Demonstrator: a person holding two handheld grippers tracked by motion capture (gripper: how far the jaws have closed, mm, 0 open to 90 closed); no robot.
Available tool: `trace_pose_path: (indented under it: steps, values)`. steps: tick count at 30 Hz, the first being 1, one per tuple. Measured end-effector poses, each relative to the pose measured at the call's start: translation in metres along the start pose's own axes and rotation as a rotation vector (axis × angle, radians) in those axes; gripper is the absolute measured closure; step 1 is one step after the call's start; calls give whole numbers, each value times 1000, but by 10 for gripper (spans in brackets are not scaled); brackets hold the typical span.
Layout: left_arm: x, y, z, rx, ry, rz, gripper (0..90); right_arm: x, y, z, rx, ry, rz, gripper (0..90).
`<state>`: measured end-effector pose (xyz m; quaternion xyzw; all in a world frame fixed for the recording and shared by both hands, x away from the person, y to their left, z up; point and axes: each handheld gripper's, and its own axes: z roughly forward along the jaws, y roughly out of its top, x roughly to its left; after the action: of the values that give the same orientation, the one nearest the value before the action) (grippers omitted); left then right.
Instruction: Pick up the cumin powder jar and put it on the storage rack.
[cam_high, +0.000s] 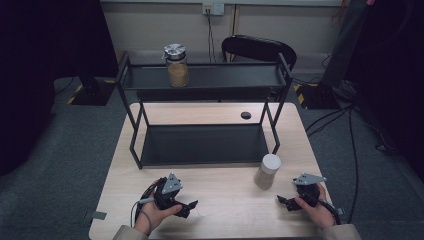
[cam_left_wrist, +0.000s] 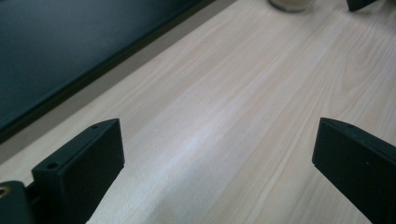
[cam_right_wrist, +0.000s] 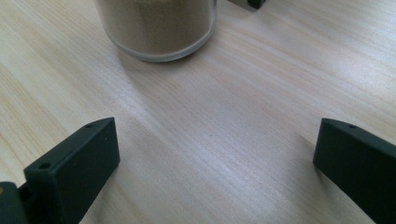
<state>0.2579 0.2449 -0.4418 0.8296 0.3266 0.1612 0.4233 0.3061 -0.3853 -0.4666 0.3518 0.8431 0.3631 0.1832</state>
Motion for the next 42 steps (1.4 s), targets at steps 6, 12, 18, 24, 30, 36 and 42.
trace_pose_path:
  steps: [6, 12, 18, 24, 30, 36, 42]
  values:
    - [-2, -11, 7, 24, 15, 30, 30, 0, 0, 0, 0, 0, 0, 0]
    - [0, -16, 10, 11, 11, 19, 36, 0, 0, 0, 0, 0, 0, 0]
    - [-1, -18, 16, 39, 4, 25, 45, 0, 0, 0, 0, 0, 0, 0]
    - [-1, -19, 19, 61, 0, 26, 45, 0, 0, 0, 0, 0, 0, 0]
    - [0, -19, 20, 75, -2, 24, 44, 0, 0, 0, 0, 0, 0, 0]
    - [-1, -20, 22, 90, 0, 30, 44, 0, 0, 0, 0, 0, -1, 0]
    - [-3, -21, 24, 100, -3, 47, 48, 0, 0, 0, 0, 0, -1, 0]
